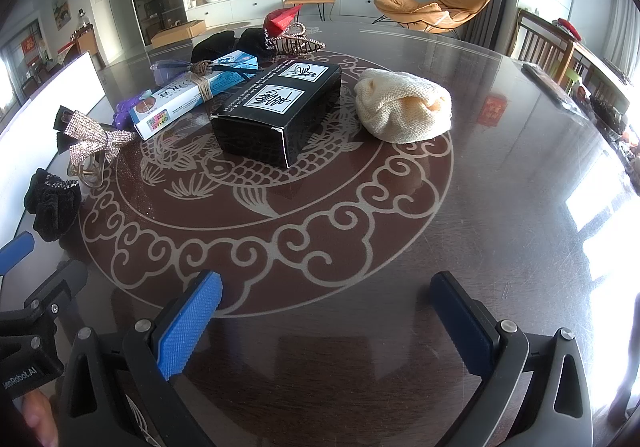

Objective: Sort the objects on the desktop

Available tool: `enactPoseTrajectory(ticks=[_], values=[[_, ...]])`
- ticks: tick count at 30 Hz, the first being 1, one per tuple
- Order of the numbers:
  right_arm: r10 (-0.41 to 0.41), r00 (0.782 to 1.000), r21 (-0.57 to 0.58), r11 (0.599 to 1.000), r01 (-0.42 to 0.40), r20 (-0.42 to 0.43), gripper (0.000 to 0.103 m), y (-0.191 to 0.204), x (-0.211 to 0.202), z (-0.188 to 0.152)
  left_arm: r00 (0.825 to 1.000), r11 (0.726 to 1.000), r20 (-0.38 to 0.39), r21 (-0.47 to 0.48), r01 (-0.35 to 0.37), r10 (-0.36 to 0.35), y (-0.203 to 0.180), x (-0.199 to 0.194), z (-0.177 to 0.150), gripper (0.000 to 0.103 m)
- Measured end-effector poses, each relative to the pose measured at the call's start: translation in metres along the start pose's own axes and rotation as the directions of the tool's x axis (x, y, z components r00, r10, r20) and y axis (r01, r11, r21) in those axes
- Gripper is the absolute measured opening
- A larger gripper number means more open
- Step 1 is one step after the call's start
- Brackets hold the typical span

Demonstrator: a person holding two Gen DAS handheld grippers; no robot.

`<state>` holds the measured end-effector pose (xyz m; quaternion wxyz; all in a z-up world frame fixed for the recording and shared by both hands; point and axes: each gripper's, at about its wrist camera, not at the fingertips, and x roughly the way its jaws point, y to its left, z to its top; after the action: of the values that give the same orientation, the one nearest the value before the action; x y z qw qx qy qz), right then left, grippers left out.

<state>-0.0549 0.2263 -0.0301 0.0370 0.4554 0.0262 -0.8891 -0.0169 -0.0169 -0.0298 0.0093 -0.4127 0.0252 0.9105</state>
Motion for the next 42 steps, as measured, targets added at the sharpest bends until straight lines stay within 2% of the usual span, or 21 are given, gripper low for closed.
enactPoseTrajectory(ticks=[42], values=[[0.001, 1.000, -0.001, 1.000, -0.001, 0.001, 0.103, -0.0002, 0.0002, 0.0001, 1.000, 1.000, -0.009, -0.001, 0.002, -0.002, 0.0009, 0.0046, 0.0004, 0.103]])
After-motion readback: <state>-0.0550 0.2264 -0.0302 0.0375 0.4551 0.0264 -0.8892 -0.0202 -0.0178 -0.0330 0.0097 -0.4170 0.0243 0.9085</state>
